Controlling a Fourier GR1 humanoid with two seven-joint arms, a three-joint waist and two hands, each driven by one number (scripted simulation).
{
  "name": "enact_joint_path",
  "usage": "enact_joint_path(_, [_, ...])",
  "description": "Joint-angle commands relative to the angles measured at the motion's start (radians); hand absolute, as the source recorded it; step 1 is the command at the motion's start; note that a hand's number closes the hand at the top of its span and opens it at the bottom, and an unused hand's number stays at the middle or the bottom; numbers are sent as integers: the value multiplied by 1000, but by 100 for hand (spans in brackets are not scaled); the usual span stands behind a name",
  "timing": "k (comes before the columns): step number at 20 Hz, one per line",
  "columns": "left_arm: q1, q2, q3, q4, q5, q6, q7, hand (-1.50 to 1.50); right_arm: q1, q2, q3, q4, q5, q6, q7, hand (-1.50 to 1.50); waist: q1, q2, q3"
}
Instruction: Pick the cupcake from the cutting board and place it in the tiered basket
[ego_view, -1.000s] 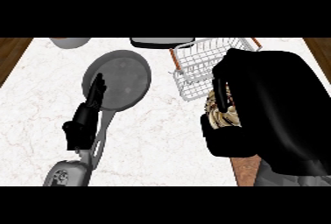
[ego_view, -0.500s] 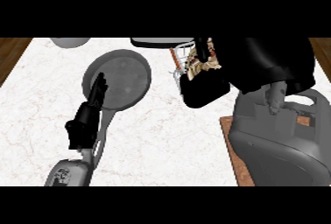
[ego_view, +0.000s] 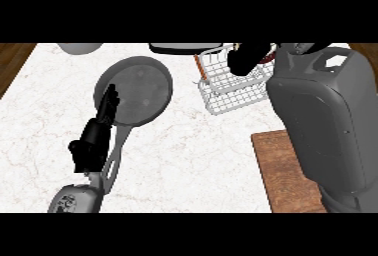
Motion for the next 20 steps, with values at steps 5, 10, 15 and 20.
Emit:
enact_joint_path(5, [-7, -25, -18, 9, -22, 17, 2, 0, -26, -26, -38, 225, 45, -139, -91, 150, 0, 0, 0])
enact_joint_path(10, [55, 6, -22, -104, 0, -20, 41, 0, 76, 66, -154, 229, -31, -300, -57, -150, 7, -1, 1])
enact_joint_path(15, [42, -3, 0, -49, -5, 1, 4, 0, 70, 20, -284, 164, -167, -292, -113, -150, -7, -2, 1])
enact_joint_path(20, [-5, 26, 44, 11, 19, -22, -8, 0, -1, 20, -387, 149, -178, -456, -45, -150, -8, 0, 0])
